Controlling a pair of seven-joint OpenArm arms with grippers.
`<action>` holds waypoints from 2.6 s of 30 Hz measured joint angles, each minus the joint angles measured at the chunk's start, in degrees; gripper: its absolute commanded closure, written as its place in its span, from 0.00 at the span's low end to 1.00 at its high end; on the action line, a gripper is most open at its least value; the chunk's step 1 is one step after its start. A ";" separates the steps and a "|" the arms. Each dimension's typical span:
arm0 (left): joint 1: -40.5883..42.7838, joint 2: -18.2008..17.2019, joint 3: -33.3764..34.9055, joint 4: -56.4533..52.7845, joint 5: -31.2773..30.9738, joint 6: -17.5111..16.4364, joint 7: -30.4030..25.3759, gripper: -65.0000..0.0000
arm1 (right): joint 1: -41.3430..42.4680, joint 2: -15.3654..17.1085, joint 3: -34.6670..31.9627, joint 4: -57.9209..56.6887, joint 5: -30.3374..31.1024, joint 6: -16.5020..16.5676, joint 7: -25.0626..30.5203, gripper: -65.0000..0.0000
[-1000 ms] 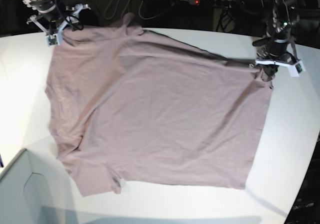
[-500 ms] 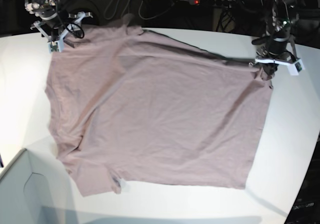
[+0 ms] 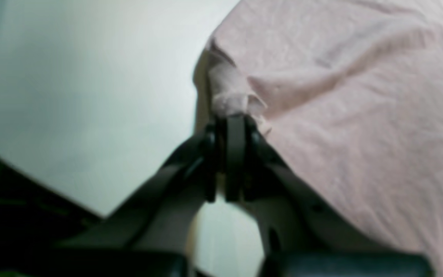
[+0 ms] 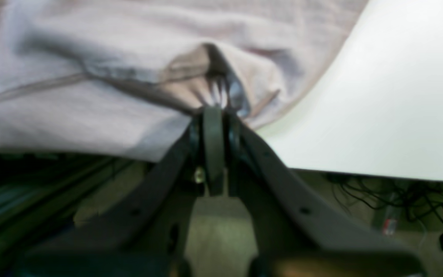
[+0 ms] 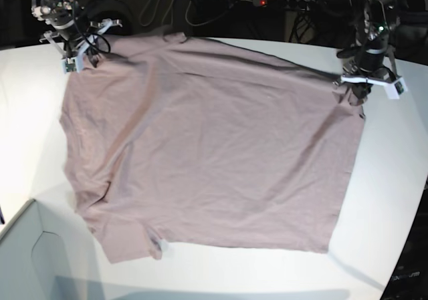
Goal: Layout the t-shirt on the table in an organized manner, then fold the t-shirt properly
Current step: 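Lift the shirt edge with both grippers and fold it over the body, then lay the folded edge down and pull it taut with both grippers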
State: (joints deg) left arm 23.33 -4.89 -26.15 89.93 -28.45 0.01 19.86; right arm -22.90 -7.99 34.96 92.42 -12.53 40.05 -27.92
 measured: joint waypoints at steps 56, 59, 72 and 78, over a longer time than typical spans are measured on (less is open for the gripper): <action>-20.39 -4.11 1.33 -12.79 0.46 -0.17 0.42 0.99 | 23.56 4.39 -2.21 -2.56 -1.75 0.17 -1.40 1.00; -21.79 -5.44 1.84 -15.61 0.37 -0.20 0.39 0.99 | 24.79 4.52 -2.16 -4.63 -1.66 0.20 -1.49 1.00; -24.79 -6.54 2.43 -19.93 0.35 0.00 0.11 0.58 | 27.50 6.12 -3.82 -7.26 -1.55 0.17 -1.40 0.79; -22.23 -6.93 1.99 -15.82 -0.07 -0.17 -0.59 0.58 | 28.17 6.10 -3.48 -5.75 -1.75 0.17 -1.55 0.55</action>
State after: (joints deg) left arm 1.10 -11.81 -24.16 74.11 -28.51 -0.16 19.27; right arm 5.28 -1.89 31.48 86.67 -14.28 40.23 -29.47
